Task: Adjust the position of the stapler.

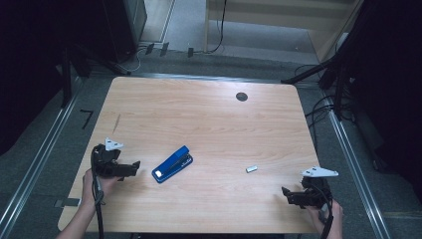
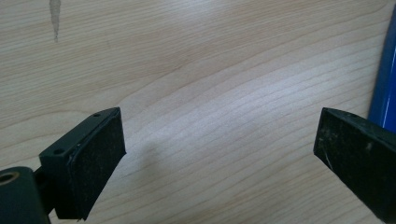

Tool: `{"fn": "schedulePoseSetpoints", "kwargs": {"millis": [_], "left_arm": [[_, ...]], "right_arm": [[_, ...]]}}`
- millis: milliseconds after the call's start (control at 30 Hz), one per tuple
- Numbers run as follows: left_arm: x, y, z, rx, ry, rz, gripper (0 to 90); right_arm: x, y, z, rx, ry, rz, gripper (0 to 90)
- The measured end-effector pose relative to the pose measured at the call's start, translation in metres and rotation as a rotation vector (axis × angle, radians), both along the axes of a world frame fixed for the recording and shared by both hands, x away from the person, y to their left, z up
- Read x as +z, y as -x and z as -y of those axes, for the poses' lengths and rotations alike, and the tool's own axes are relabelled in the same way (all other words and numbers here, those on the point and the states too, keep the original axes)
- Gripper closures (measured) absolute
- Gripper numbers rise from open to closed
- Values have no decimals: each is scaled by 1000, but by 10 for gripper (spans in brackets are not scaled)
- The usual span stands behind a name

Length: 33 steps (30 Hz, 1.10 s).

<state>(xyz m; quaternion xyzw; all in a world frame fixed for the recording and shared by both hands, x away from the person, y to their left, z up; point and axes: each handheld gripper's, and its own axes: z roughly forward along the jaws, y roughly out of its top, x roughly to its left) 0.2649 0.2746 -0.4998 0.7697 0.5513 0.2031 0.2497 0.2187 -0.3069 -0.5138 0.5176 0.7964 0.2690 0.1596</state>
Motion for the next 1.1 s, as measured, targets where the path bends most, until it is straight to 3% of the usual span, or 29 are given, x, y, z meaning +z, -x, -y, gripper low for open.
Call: {"fn": "schedulePoseSetpoints", "kwargs": {"millis": [200,267,300,367,433,533,633,700,733,833,1100], "left_arm": [[2,-1,10,-38,-3,-14,25],[5,0,13,-49,-5,-11,19],[5,0,13,-49,-5,-11,19],[7,1,16,-60,0,-10,18],[10,2,18,-75,4,-5,18],[14,2,23,-92,23,5,16],[17,1,29,-107,35,14,15],[18,1,35,-129,41,9,12],[17,2,40,-153,46,1,8],[19,4,45,-175,45,0,4],[19,8,62,-214,55,0,3]], "right_arm": [[-1,1,-1,45,3,-4,122],[0,3,1,57,-43,-5,134],[0,3,1,57,-43,-5,134],[0,4,7,42,-105,-25,135],[0,6,10,30,-110,-19,135],[1,8,13,8,-72,-12,137],[2,11,15,-15,-54,-43,132],[3,11,16,-36,-81,-78,100],[4,10,16,-50,-105,-103,38],[7,9,15,-47,-109,-123,5],[26,6,-8,-34,-69,-91,0]]}}
